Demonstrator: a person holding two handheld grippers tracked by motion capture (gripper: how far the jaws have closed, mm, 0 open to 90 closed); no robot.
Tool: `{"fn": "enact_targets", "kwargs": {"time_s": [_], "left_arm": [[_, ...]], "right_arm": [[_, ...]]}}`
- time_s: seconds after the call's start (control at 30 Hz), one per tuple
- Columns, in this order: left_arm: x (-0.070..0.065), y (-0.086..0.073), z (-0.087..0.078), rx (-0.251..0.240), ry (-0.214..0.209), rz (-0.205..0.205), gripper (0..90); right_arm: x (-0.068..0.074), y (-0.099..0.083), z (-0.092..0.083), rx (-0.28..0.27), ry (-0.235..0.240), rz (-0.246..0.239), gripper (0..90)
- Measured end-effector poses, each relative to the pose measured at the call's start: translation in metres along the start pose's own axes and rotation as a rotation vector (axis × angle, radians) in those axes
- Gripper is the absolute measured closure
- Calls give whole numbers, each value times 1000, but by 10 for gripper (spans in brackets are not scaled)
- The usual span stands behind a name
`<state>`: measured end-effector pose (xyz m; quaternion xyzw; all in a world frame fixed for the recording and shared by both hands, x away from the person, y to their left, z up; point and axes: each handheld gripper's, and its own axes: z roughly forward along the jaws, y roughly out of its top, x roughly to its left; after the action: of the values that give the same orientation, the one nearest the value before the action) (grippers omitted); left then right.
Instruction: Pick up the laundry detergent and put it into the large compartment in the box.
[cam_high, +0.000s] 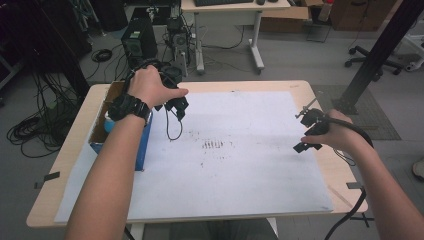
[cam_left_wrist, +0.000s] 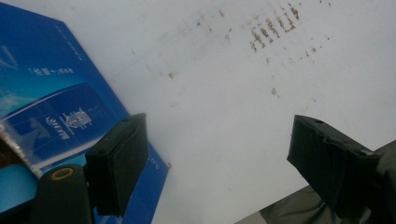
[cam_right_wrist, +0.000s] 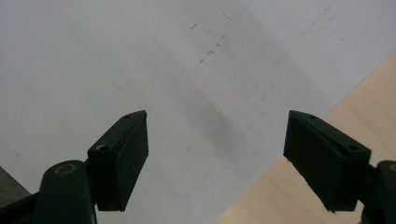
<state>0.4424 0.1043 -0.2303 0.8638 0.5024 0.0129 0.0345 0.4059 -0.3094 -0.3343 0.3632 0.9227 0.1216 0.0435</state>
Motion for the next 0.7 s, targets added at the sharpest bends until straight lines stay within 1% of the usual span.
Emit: {"fn": "enact_targets", "kwargs": {"time_s": [0.07,0.17,0.27,0.37,0.43,0.53,0.63,0.67,0.7], "left_arm": [[-1,0,2,1,-2,4,205],[-4,2,10,13,-10,20,205],[-6,3,15,15,-14,20,205],[-7,3,18,16,-16,29,205],[-9,4,20,16,-6,34,204],[-13,5,22,14,-4,45,204],[-15,6,23,17,-4,48,204],[-16,7,24,21,-3,56,203],[-18,7,25,15,-10,54,203]], "right_arm": [[0,0,0,2,0,2,224],[0,0,1,4,-1,2,224],[-1,0,2,6,-1,-2,224],[0,0,2,4,1,2,224],[0,-1,2,6,1,3,226],[0,-2,2,4,1,3,227],[-1,-3,2,3,0,4,226],[-1,-3,2,4,0,4,225],[-1,-3,2,3,2,7,225]]}}
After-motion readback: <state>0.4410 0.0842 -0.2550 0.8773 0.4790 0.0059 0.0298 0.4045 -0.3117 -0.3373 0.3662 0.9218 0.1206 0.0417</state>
